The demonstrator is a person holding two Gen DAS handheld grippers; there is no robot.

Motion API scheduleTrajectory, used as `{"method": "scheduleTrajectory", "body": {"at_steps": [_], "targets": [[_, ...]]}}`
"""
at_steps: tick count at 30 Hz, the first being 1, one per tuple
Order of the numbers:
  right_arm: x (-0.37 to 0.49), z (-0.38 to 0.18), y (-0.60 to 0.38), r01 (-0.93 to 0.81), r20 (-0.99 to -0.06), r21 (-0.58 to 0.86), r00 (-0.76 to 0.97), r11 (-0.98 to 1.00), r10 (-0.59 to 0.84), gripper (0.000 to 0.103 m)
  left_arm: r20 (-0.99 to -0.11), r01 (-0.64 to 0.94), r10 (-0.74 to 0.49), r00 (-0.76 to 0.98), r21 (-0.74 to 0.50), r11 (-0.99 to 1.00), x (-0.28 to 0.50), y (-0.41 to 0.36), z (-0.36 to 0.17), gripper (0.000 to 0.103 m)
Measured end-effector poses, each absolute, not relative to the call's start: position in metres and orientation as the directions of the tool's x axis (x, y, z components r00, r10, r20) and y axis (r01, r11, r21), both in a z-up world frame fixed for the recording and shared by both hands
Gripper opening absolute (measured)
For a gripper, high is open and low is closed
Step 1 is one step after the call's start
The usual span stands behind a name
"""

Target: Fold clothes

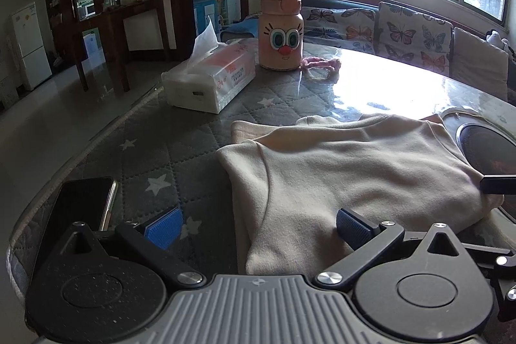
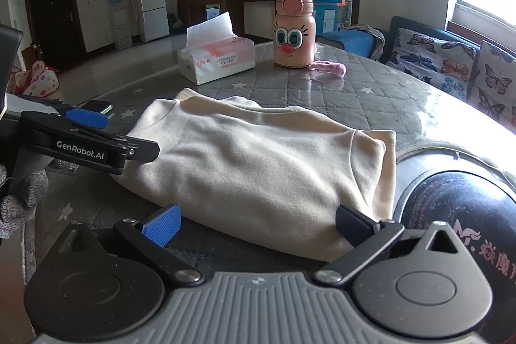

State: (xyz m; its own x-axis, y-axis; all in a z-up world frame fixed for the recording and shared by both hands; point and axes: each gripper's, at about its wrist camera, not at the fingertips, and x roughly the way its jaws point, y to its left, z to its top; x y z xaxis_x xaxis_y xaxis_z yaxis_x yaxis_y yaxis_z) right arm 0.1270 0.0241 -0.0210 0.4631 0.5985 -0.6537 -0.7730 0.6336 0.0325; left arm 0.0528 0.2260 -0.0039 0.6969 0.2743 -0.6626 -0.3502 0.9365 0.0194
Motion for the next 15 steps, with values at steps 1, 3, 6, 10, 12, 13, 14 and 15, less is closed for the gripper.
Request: {"method": "scheduleTrajectory", "body": {"at_steps": [1,3,6,10,12,13,14,15], "targets": [[0.126,-0.021,0.024,-0.772,-0.654,0.030,0.465,0.635,0.597,0.103,-0.661,-0.350,0.274,0.698,0.018,0.936,0.051,0.225,-0.003,0.103],[0.123,-0.020,0.024,-0.771,-0.654,0.024,0.470,0.637,0.593,0.103,-0.658,-0.349,0.272,0.703,0.014,0.937,0.048,0.223,-0.001,0.103],[0.115,-0.018,0.023,-0.766,-0.645,0.004,0.489,0.643,0.587,0.103,-0.652,-0.345,0.270,0.709,0.014,0.938,0.043,0.220,0.002,0.103],[0.108,-0.014,0.020,-0.762,-0.634,-0.005,0.503,0.648,0.587,0.103,-0.645,-0.340,0.270,0.714,0.017,0.940,0.035,0.213,0.006,0.103],[0.104,-0.012,0.018,-0.763,-0.627,0.002,0.503,0.647,0.595,0.103,-0.644,-0.338,0.271,0.716,0.019,0.941,0.031,0.210,0.008,0.103],[0.102,-0.011,0.016,-0.763,-0.623,0.009,0.501,0.646,0.601,0.103,-0.643,-0.338,0.270,0.717,0.019,0.941,0.030,0.208,0.008,0.103],[0.100,-0.010,0.015,-0.763,-0.621,0.017,0.499,0.647,0.605,0.103,-0.641,-0.337,0.269,0.719,0.016,0.941,0.028,0.206,0.009,0.103],[0.099,-0.009,0.013,-0.761,-0.620,0.026,0.496,0.648,0.608,0.103,-0.640,-0.336,0.266,0.720,0.014,0.942,0.026,0.205,0.010,0.103]]}}
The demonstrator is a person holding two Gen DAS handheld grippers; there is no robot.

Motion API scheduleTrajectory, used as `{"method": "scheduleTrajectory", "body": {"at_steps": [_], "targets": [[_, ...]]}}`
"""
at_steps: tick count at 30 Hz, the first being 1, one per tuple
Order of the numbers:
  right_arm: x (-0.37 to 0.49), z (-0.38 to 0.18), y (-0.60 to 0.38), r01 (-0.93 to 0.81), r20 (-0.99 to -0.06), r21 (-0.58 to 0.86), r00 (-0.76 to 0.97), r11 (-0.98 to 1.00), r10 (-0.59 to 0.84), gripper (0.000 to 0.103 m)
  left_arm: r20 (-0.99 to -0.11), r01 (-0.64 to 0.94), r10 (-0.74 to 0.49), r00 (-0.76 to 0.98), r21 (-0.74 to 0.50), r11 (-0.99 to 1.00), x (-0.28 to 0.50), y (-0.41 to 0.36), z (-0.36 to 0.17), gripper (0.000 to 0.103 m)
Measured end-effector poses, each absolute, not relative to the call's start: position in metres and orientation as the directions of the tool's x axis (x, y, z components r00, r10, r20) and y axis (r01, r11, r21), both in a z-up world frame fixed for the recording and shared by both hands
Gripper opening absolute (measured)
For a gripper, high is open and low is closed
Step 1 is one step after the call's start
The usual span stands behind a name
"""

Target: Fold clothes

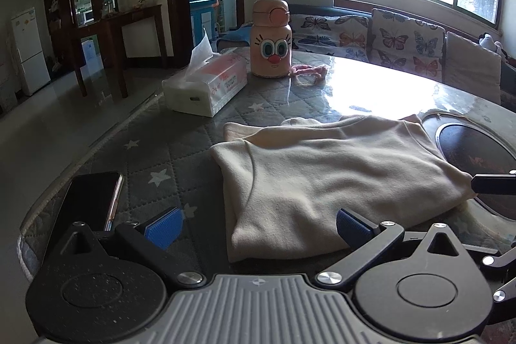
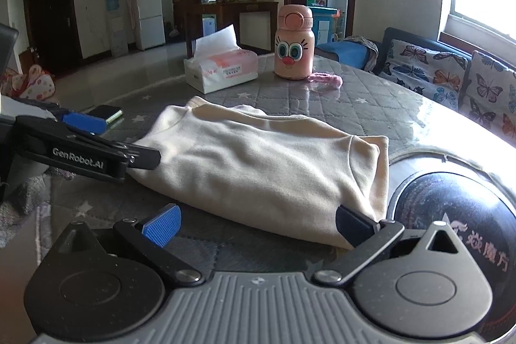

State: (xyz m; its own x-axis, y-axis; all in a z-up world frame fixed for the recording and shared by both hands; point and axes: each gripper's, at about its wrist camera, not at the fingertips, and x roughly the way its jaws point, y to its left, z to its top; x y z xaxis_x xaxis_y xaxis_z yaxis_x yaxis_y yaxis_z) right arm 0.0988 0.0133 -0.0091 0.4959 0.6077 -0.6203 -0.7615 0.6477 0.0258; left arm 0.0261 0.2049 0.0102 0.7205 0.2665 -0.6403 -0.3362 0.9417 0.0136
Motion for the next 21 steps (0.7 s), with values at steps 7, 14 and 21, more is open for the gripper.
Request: {"method": "scheduleTrajectory", "body": {"at_steps": [7,14,21], "targets": [[0.089,-0.002,0.001,-0.743,-0.601,0.040,0.516,0.668,0.610,0.103,-0.637,-0.316,0.253,0.728,0.015,0.949,0.017,0.191,0.014,0.103],[0.080,0.003,-0.008,-0.727,-0.587,0.051,0.533,0.685,0.610,0.103,-0.624,-0.303,0.247,0.741,0.018,0.953,0.007,0.179,0.021,0.103],[0.065,0.009,-0.017,-0.714,-0.567,0.061,0.550,0.698,0.613,0.103,-0.610,-0.294,0.251,0.752,0.030,0.955,-0.006,0.166,0.027,0.103]]}}
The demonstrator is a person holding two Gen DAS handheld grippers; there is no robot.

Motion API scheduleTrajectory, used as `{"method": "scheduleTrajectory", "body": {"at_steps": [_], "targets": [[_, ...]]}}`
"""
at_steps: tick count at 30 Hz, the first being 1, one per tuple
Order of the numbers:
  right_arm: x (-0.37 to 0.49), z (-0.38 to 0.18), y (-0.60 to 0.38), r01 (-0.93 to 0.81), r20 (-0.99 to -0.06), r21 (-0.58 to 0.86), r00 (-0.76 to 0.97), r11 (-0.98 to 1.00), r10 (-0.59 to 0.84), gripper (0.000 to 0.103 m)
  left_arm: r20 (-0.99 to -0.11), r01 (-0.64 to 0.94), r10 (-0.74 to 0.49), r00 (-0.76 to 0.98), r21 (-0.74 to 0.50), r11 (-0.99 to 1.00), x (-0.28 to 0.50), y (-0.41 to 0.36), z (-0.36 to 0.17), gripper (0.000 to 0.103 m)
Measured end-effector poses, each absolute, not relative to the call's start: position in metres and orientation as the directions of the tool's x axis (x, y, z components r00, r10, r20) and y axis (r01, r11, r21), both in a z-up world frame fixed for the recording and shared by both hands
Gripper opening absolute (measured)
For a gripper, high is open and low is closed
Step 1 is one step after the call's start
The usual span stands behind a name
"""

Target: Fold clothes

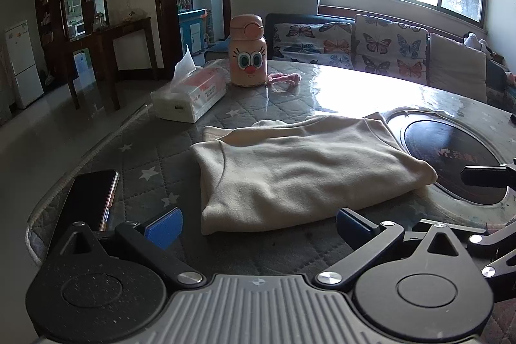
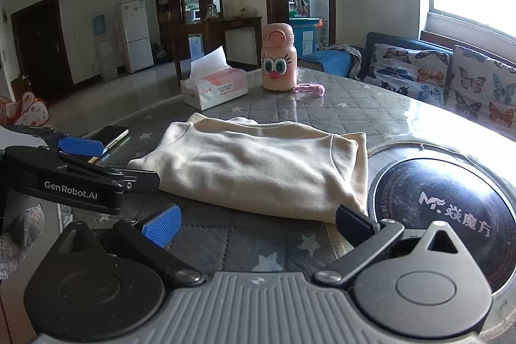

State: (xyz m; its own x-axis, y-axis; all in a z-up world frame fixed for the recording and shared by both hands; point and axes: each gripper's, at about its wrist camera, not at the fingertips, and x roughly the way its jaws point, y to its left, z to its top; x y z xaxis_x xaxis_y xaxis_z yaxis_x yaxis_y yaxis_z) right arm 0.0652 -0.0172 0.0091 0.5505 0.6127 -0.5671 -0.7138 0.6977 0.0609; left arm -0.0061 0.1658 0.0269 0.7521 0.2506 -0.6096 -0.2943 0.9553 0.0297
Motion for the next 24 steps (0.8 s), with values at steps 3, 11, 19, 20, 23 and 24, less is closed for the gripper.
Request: {"method": "scheduleTrajectory", "body": {"at_steps": [3,11,19,20,23,24], "targets": [[0.057,0.011,-0.020,-0.712,-0.559,0.054,0.559,0.700,0.612,0.103,-0.600,-0.292,0.256,0.758,0.038,0.956,-0.013,0.161,0.029,0.103],[0.037,0.016,-0.028,-0.702,-0.533,0.045,0.584,0.710,0.612,0.103,-0.577,-0.289,0.263,0.773,0.048,0.956,-0.032,0.152,0.032,0.103],[0.017,0.021,-0.036,-0.692,-0.504,0.039,0.609,0.721,0.612,0.103,-0.557,-0.279,0.264,0.787,0.060,0.958,-0.048,0.142,0.034,0.103],[0.015,0.021,-0.036,-0.691,-0.501,0.037,0.612,0.722,0.612,0.103,-0.554,-0.279,0.264,0.790,0.059,0.958,-0.050,0.141,0.035,0.103],[0.010,0.024,-0.037,-0.688,-0.490,0.030,0.622,0.725,0.611,0.103,-0.544,-0.279,0.265,0.796,0.058,0.958,-0.056,0.139,0.036,0.103],[0.007,0.024,-0.038,-0.688,-0.486,0.027,0.625,0.725,0.611,0.103,-0.541,-0.280,0.265,0.798,0.058,0.958,-0.058,0.139,0.036,0.103]]}}
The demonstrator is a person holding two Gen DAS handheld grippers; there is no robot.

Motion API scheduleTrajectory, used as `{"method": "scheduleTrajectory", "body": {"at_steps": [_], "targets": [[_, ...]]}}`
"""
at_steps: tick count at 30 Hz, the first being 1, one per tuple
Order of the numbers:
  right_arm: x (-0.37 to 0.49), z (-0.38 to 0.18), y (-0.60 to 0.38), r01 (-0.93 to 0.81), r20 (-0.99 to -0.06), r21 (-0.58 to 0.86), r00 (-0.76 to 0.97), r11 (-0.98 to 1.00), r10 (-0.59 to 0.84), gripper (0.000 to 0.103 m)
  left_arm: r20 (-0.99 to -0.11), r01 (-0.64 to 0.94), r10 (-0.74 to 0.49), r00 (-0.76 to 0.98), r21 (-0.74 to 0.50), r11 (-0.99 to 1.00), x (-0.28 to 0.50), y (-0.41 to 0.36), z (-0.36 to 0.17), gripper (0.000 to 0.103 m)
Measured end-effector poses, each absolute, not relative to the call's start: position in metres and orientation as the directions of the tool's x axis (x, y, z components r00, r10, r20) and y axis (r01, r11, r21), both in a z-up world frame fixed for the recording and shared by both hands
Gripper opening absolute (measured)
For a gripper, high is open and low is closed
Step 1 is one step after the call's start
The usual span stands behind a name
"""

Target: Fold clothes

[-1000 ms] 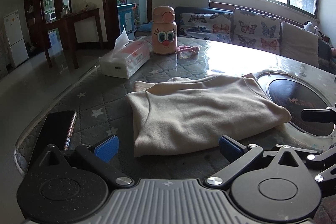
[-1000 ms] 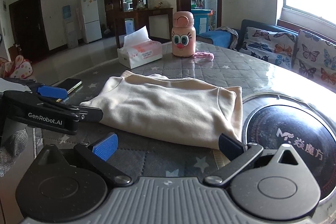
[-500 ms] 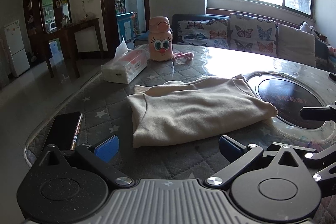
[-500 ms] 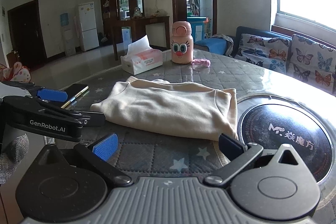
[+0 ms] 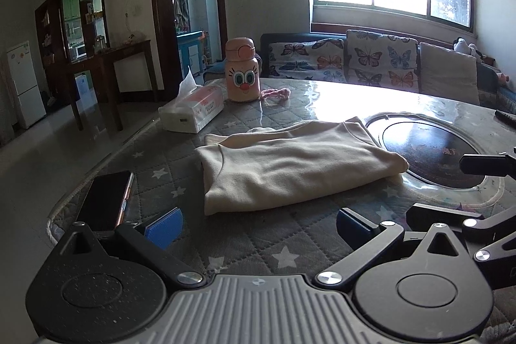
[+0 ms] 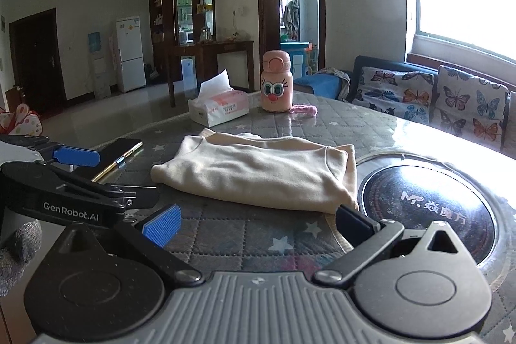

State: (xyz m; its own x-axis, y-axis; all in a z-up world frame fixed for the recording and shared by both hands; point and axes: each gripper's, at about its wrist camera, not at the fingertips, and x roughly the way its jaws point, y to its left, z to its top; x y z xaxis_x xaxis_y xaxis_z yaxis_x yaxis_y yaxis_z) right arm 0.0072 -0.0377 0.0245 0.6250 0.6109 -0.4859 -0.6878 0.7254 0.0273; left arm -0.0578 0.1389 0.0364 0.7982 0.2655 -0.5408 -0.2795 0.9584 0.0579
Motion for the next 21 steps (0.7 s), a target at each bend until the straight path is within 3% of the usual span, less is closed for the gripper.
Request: {"method": "scheduleTrajectory", "body": {"at_steps": [21], "targets": [[-0.031,0.036,-0.046,-0.683,-0.420,-0.018,0.668,0.730,0.614,0.103,-0.488,-0.270,0.268,0.831,0.069,0.960,-0.093,0.125,0.040,0.103]]}}
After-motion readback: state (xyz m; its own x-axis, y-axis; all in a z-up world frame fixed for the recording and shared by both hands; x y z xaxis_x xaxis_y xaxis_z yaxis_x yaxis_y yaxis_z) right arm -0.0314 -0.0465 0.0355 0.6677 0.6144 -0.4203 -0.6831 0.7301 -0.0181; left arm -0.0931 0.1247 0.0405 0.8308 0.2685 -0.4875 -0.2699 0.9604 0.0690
